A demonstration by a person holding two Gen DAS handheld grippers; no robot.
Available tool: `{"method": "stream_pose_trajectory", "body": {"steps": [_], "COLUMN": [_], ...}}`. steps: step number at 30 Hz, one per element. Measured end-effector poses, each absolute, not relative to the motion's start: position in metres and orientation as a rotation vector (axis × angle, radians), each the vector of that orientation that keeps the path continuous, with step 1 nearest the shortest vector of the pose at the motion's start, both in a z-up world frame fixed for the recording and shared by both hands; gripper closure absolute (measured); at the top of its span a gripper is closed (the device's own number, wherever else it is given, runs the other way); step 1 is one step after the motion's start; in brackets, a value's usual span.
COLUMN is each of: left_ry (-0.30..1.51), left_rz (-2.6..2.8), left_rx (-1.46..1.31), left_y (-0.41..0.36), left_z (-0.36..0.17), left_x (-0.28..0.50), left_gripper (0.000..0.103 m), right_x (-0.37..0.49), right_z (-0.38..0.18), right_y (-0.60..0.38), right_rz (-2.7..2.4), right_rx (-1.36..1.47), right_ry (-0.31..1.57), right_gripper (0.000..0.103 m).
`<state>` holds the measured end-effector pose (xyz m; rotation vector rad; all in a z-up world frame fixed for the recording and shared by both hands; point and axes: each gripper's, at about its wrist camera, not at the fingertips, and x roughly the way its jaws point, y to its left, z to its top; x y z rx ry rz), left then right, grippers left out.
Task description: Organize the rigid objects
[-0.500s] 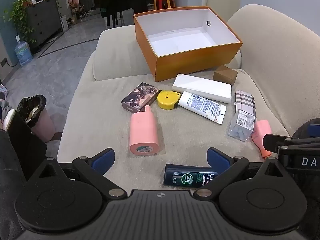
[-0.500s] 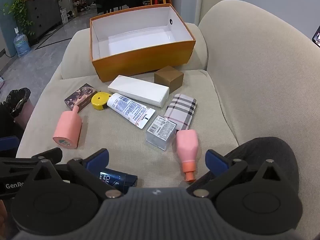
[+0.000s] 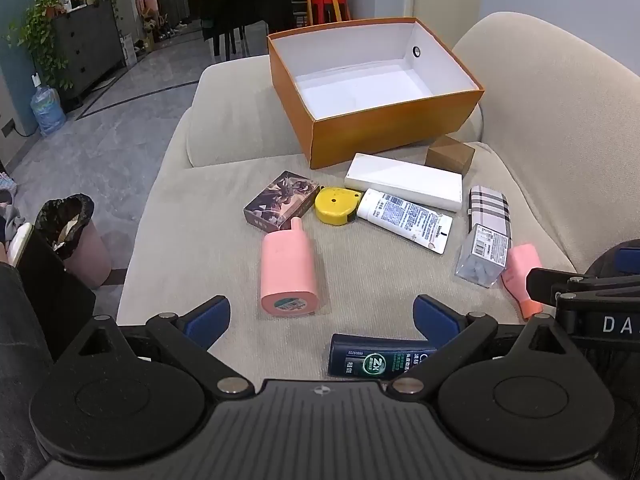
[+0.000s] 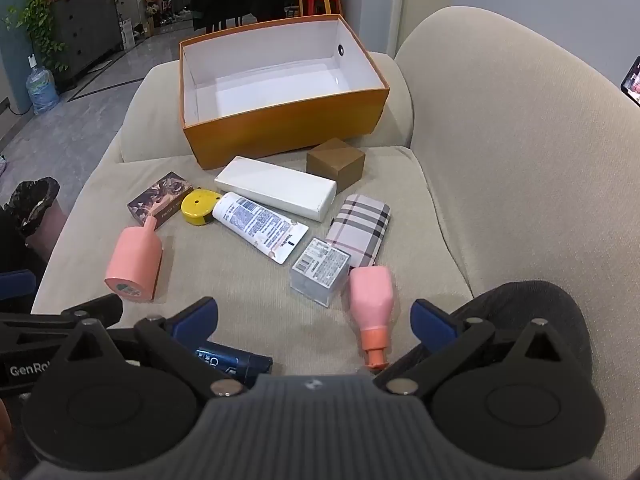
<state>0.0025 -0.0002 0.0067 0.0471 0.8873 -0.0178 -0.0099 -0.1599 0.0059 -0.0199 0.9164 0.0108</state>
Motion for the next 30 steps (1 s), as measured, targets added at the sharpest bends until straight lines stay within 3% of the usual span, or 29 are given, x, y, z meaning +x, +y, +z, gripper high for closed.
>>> {"method": "stream_pose_trajectory", "body": {"steps": [30], "left_ry": [0.877], "left_rz": [-0.012], "left_rx": [0.055], "left_y": [0.0027], "left_z": [0.0049], "left_x": [-0.0014], "left_gripper": [0.000], "right_x": [-0.0119], "right_z": [0.0042], "right_y": [-0.1558], "right_rz": [0.004], "right_rx": [-0.039], "right_ry": [0.913], "right_gripper": [0.002]}}
